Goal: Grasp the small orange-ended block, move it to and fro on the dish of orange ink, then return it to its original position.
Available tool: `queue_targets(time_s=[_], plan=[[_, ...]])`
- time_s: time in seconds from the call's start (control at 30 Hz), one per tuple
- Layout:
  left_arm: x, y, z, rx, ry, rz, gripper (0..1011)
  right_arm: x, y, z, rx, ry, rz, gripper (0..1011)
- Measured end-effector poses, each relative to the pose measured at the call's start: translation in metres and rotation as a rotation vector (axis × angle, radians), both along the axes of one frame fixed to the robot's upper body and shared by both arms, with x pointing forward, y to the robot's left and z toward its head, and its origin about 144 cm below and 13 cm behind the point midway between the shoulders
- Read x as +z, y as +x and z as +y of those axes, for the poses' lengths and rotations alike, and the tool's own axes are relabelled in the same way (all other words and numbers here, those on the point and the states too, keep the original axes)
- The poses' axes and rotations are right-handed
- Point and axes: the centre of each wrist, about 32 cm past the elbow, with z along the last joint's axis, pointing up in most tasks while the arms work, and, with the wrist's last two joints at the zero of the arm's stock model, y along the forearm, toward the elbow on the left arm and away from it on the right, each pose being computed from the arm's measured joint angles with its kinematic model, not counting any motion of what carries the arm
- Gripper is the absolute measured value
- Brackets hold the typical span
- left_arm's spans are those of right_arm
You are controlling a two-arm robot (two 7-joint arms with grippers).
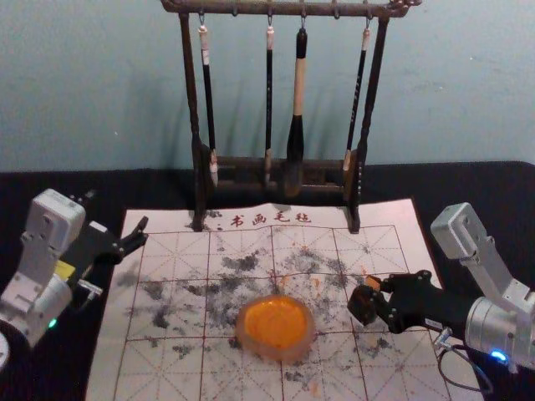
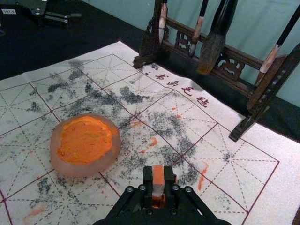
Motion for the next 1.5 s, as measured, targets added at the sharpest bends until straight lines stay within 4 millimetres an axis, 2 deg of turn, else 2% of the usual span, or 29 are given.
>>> queue_targets(time_s=[0.27,0.33,0.4,0.5,0.8,0.87,0.9,1.0,1.5], plan=[[0.0,0.0,0.0,0.0,0.0,0.0,1001,0.0,0.0,0.0,0.0,0.0,0.001,279],[0.0,0.0,0.0,0.0,0.0,0.0,1001,0.0,0.0,0.0,0.0,0.001,0.001,386],[0.0,0.0,0.0,0.0,0.0,0.0,1001,0.0,0.0,0.0,0.0,0.001,0.001,406],[0.0,0.0,0.0,0.0,0.0,0.0,1001,0.0,0.0,0.0,0.0,0.001,0.001,548],[0.0,0.0,0.0,0.0,0.0,0.0,1001,0.0,0.0,0.0,0.0,0.001,0.001,803],[0.0,0.0,0.0,0.0,0.0,0.0,1001,0.0,0.0,0.0,0.0,0.001,0.001,891],[0.0,0.0,0.0,0.0,0.0,0.0,1001,0.0,0.0,0.0,0.0,0.001,0.001,891],[0.0,0.0,0.0,0.0,0.0,0.0,1001,0.0,0.0,0.0,0.0,0.001,0.001,981],[0.0,0.0,0.0,0.0,0.0,0.0,1001,0.0004,-0.0006,0.0003,-0.009,0.003,-0.006,1000]])
